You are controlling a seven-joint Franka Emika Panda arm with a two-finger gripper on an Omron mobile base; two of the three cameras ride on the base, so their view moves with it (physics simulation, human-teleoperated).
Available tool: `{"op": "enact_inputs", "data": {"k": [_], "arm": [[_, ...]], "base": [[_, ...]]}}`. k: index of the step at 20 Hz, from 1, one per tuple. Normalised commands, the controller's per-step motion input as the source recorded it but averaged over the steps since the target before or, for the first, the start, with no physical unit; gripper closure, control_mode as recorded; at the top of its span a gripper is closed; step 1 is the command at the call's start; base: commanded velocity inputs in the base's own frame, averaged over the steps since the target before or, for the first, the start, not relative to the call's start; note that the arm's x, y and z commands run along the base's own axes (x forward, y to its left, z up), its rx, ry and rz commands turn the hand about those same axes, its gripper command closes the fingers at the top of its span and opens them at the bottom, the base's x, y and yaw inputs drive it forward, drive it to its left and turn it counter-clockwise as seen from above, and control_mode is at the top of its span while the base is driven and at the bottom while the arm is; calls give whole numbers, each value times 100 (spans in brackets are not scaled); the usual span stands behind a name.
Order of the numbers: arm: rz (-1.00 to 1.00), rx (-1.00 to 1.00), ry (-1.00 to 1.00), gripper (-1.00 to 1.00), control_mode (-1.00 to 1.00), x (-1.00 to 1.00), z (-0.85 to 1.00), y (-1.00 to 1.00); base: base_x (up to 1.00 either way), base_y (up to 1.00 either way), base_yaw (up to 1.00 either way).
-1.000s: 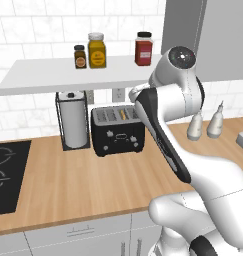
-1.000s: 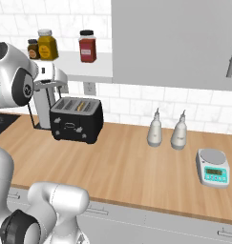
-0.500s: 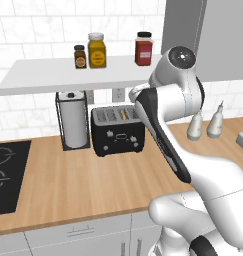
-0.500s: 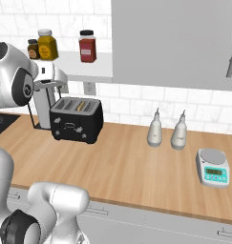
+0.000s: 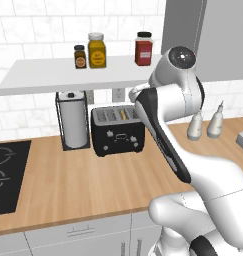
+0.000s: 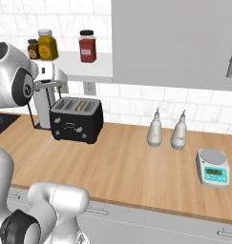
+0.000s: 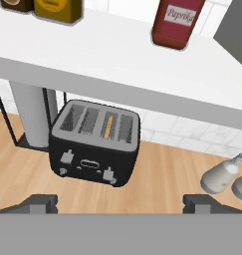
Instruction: Start the toaster. Once the lever pops up, take the bread to the plate on the dining counter.
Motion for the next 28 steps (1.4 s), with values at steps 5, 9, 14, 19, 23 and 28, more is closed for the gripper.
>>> {"op": "enact_inputs", "data": {"k": [5, 9, 14, 19, 23, 28], "arm": [[0, 0, 0, -100, -100, 0, 0, 0], [0, 0, 0, -100, -100, 0, 0, 0], [0, 0, 0, -100, -100, 0, 0, 0], [0, 0, 0, -100, -100, 0, 0, 0], [0, 0, 0, -100, -100, 0, 0, 0], [0, 0, 0, -100, -100, 0, 0, 0]], "base": [[0, 0, 0], [0, 0, 0], [0, 0, 0], [0, 0, 0], [0, 0, 0], [0, 0, 0]]}}
